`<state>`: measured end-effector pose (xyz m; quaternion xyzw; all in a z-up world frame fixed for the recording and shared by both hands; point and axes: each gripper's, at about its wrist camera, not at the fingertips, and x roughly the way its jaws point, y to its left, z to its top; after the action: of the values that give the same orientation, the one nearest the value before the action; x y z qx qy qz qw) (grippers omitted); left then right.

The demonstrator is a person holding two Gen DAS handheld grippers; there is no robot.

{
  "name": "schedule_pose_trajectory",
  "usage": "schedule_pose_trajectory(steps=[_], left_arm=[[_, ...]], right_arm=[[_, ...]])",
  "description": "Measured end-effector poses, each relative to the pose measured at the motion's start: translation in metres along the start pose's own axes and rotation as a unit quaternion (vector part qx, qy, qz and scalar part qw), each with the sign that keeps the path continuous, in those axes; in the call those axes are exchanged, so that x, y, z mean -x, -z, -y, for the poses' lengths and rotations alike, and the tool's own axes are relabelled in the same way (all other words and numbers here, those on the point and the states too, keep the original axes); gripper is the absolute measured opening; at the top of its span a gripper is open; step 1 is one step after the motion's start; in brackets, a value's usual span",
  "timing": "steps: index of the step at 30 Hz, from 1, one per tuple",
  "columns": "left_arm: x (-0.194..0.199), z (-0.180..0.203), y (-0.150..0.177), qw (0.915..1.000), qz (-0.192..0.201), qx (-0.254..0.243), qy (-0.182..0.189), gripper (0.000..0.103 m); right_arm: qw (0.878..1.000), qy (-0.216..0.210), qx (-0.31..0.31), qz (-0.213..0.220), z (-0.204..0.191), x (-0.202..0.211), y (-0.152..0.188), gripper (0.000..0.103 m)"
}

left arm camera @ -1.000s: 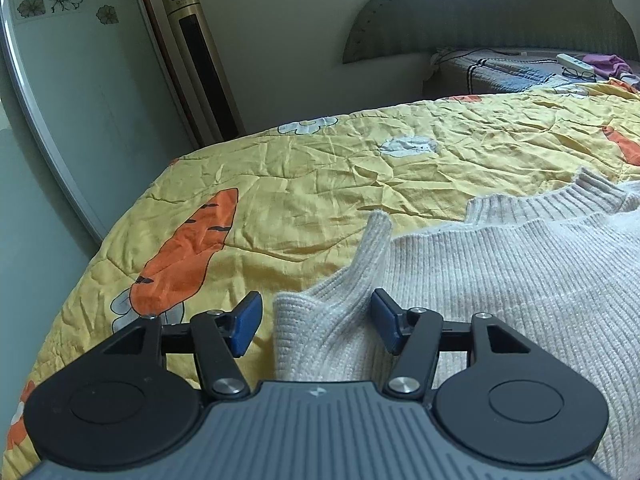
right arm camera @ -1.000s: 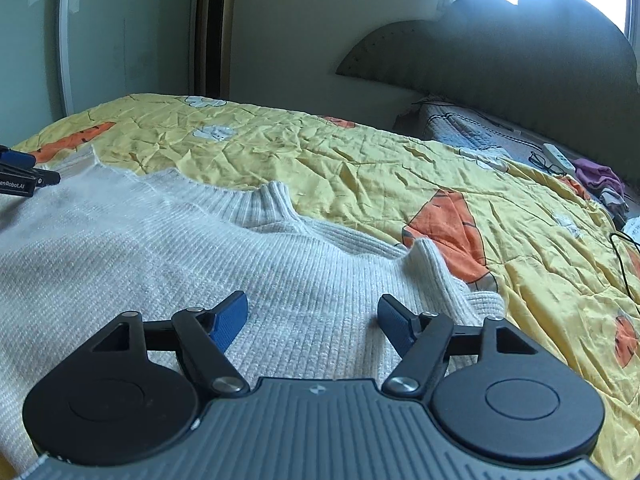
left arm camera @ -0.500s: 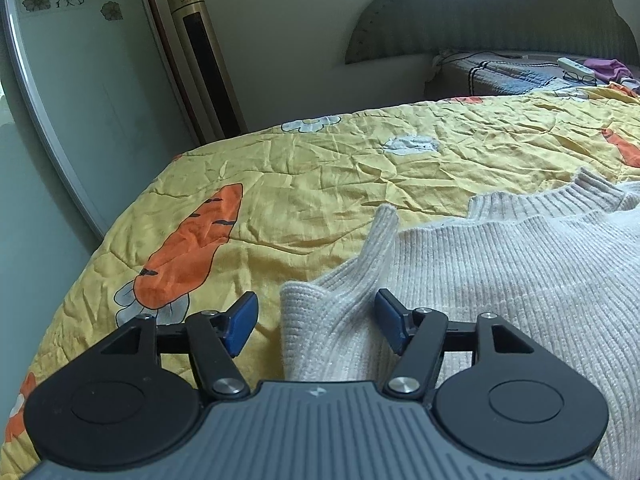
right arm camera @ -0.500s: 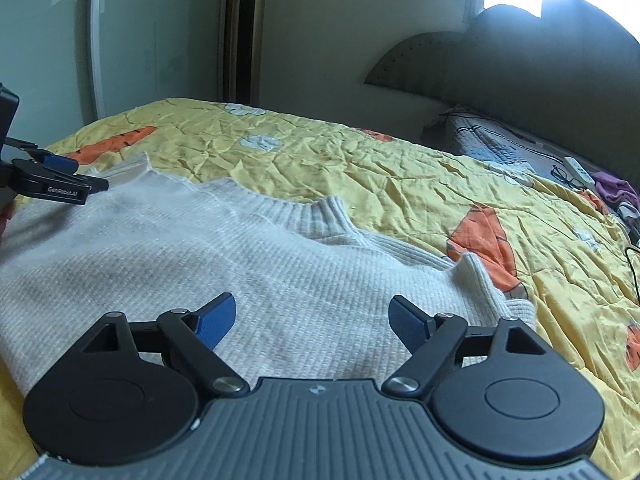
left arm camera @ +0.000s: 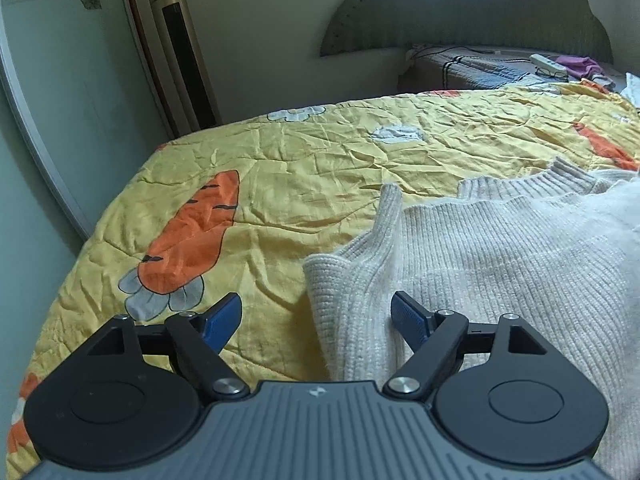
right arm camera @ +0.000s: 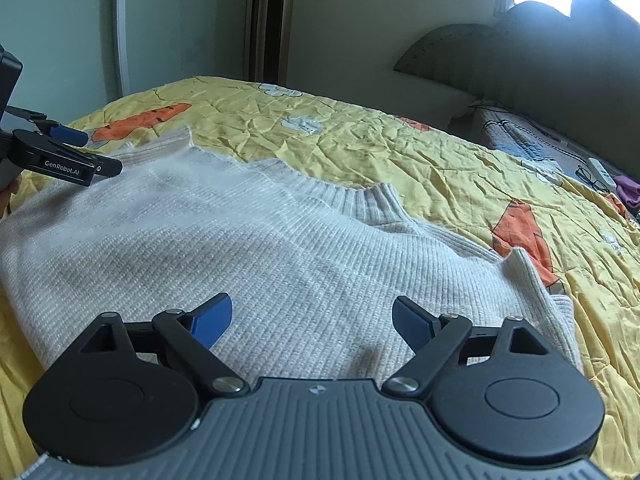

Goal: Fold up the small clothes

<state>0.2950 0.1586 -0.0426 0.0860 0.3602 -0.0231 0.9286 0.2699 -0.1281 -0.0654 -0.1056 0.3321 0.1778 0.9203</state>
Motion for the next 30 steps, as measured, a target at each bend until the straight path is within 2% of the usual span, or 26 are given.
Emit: schedule_pose_trajectory(steps=[4,8,11,14,17,19,21,25,28,30], left_arm=[[-0.006,-0.028,-0.001,0.9932,-0.029,0.067,0.091,0.084],[-0.018,-0.037,0.000,0.9868,-0.047,0.094,0.123,0.084],[-0.026,-0.036,0.001,0.9817,-0.057,0.098,0.153,0.084],[-0.031,-0.036,-0.001,0.9752,-0.063,0.108,0.183,0.084],[-0.041,-0.036,-0.004,0.9687,-0.070,0.128,0.201,0.084],[-0.047,-0.037,-0.005,0.9649,-0.076,0.141,0.208,0.084],[-0.052,-0.036,-0.007,0.9642,-0.072,0.145,0.210,0.084],[-0.058,-0.032,-0.013,0.9656,-0.075,0.137,0.208,0.083],[-0.062,-0.034,-0.018,0.9643,-0.079,0.156,0.199,0.077],[-0.064,-0.036,-0.020,0.9633,-0.083,0.168,0.192,0.053]], right_arm=[[1.000,-0.018,0.010,0.022,-0.026,0.018,0.002,0.091],[0.995,-0.042,0.080,0.044,-0.081,0.035,0.011,0.095],[0.985,-0.051,0.154,0.060,-0.127,0.044,0.022,0.096],[0.972,-0.029,0.220,0.074,-0.166,0.042,0.033,0.097],[0.965,-0.009,0.256,0.064,-0.190,0.029,0.040,0.096],[0.958,0.018,0.275,0.077,-0.202,0.022,0.043,0.097],[0.950,0.051,0.294,0.090,-0.213,0.016,0.041,0.097],[0.937,0.088,0.321,0.106,-0.235,0.000,0.033,0.096],[0.932,0.088,0.333,0.109,-0.250,-0.011,0.023,0.083],[0.930,0.074,0.345,0.102,-0.259,-0.019,0.017,0.053]])
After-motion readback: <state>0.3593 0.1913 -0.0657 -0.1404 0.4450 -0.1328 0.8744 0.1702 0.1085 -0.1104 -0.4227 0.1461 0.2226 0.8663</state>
